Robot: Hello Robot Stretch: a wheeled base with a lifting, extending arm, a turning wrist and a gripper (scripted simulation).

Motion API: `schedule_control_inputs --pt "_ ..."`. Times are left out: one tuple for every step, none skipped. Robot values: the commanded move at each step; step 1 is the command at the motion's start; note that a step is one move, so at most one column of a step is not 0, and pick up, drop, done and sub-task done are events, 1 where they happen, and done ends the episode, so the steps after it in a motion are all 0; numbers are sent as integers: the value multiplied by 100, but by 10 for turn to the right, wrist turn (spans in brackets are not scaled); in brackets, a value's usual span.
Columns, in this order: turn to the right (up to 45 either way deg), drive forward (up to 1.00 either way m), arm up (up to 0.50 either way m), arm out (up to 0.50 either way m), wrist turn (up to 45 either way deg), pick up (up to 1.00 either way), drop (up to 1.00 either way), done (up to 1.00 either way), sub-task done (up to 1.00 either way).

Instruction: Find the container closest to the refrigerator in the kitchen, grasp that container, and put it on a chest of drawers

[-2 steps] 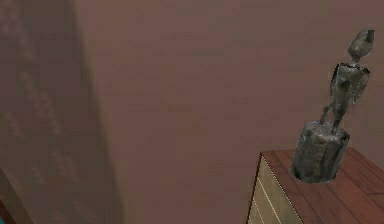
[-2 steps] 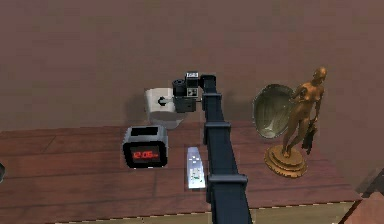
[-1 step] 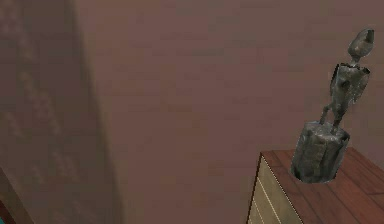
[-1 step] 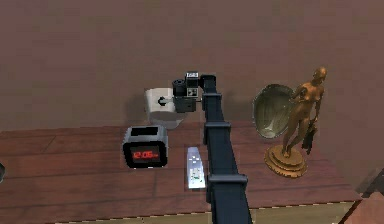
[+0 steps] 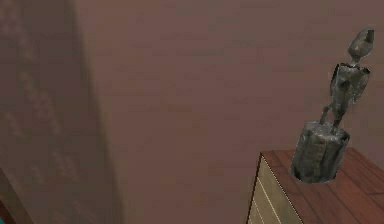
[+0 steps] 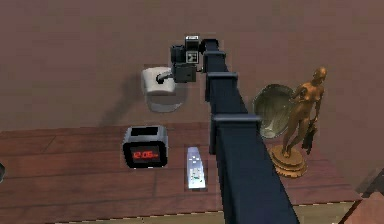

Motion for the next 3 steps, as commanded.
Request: schedule_control_inputs --pt "0 0 0 0 -60 0 0 0 0" --pt "0 0 0 -12 0 0 0 0 0" --pt "0 0 -28 0 0 0 0 0 0"
